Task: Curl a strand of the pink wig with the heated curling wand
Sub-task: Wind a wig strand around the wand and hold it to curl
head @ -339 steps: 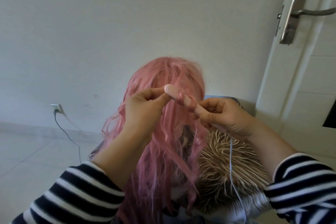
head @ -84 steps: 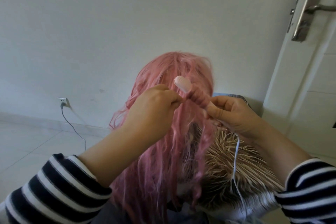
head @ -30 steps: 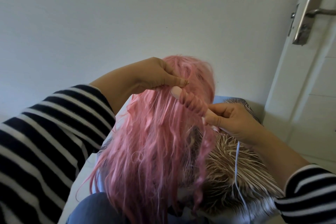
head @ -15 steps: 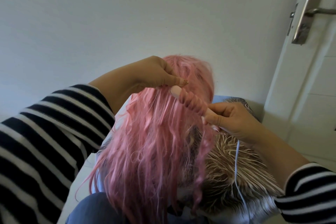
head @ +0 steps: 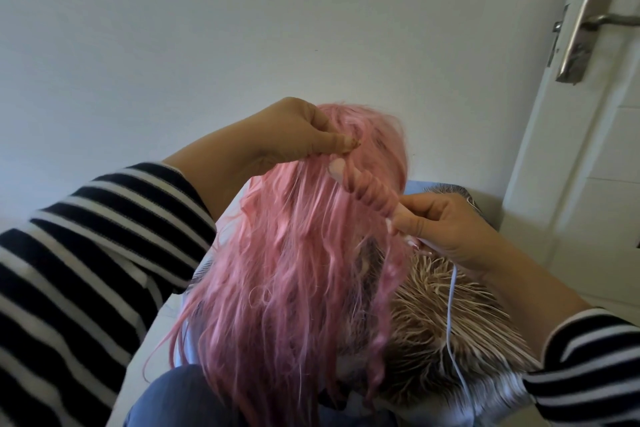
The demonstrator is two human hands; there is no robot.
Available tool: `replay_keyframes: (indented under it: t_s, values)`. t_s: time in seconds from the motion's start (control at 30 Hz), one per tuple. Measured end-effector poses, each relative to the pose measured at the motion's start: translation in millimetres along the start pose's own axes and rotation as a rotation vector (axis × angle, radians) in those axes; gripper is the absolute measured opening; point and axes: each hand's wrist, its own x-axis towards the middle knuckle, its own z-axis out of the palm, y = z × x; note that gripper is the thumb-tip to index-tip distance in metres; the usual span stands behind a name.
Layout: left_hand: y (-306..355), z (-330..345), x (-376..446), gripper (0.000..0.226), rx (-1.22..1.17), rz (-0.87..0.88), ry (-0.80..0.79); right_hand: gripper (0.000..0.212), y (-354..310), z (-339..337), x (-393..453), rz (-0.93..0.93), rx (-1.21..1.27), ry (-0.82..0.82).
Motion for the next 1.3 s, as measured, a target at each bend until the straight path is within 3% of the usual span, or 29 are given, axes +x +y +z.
replay_keyframes:
  t_s: [0.13, 0.3, 0.47, 0.57, 0.73, 0.9, 1.0, 1.1, 1.3]
  values:
    - [0.6, -1.8, -3.4, 0.023, -0.071, 0.027, 0.044, 0.015, -0.5, -1.2, 0.3, -0.005, 0.008, 0.003]
    - [-1.8, -3.0, -11.9, 0.055, -0.16, 0.083, -0.028, 0.016, 0.6, -1.5, 1.4, -0.004, 0.011, 0.0]
    - [1.9, 1.4, -27.8, 0.035, -0.19, 0.077, -0.202, 0.018, 1.7, -1.5, 1.5, -0.005, 0.007, -0.008]
    - [-0.3, 1.5, -32.6, 0.025, -0.261, 0.041, -0.215, 0.021, 2.4, -2.1, 1.7, -0.011, 0.003, -0.004]
    - [-5.4, 2.2, -41.3, 0.016, -0.379, -0.033, -0.212, 0.044, 4.9, -3.0, 2.7, -0.023, -0.007, -0.004]
    - [-11.0, 4.8, -48.8, 0.014, -0.399, -0.117, -0.167, 0.013, 2.2, -0.3, 1.2, -0.012, -0.01, 0.012]
    - [-12.0, 6.6, -50.5, 0.004, -0.42, -0.213, -0.163, 0.012, 0.0, 2.5, 0.4, -0.014, -0.012, 0.019]
    - [-11.6, 10.0, -51.9, 0.004, -0.327, -0.25, -0.152, 0.018, 1.7, 3.2, 0.9, -0.007, -0.006, 0.021]
    - [-16.0, 15.7, -47.5, 0.02, 0.207, -0.18, -0.114, 0.025, 6.1, 1.6, 3.0, 0.005, 0.032, 0.015]
